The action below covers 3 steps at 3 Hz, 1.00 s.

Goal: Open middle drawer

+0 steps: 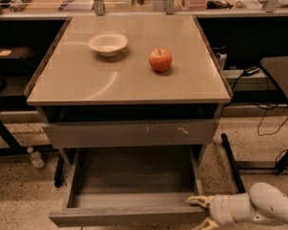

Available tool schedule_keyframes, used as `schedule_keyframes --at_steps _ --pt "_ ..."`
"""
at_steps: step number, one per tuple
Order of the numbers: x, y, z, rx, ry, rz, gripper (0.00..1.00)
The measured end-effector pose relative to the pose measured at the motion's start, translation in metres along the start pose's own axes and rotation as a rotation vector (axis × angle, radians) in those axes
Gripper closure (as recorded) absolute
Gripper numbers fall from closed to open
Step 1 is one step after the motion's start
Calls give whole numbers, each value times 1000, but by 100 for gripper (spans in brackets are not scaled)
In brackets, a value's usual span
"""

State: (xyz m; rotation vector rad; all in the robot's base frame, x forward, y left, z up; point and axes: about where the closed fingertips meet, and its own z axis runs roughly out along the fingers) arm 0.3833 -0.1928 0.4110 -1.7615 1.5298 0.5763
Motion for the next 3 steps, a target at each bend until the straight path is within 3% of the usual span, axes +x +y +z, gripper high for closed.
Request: schedule_keyframes --at_steps 3 --pt "2 11 -10 1 -1 6 99"
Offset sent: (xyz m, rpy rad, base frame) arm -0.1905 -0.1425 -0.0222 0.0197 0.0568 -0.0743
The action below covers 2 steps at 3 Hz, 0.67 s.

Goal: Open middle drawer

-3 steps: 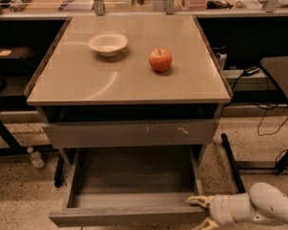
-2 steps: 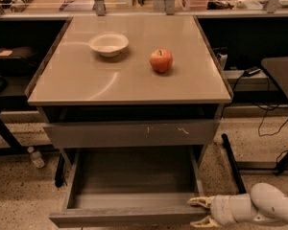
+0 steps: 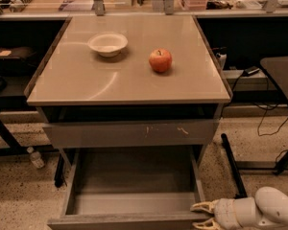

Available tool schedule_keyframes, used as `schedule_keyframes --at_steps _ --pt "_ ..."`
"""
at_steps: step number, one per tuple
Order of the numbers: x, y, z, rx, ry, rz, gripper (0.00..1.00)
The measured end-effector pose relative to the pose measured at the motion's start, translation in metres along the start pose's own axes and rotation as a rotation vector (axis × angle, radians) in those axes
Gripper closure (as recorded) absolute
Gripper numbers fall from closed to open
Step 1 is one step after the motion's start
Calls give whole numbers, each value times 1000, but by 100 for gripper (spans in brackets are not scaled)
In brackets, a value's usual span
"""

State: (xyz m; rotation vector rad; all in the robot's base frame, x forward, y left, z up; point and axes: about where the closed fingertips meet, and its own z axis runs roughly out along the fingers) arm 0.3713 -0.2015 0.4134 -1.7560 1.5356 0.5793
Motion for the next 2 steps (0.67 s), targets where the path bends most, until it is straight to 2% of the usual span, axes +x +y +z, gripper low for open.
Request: schedule_keyframes --at_steps 1,2 --pt "0 0 0 0 0 0 0" --pt "0 0 0 0 0 0 0"
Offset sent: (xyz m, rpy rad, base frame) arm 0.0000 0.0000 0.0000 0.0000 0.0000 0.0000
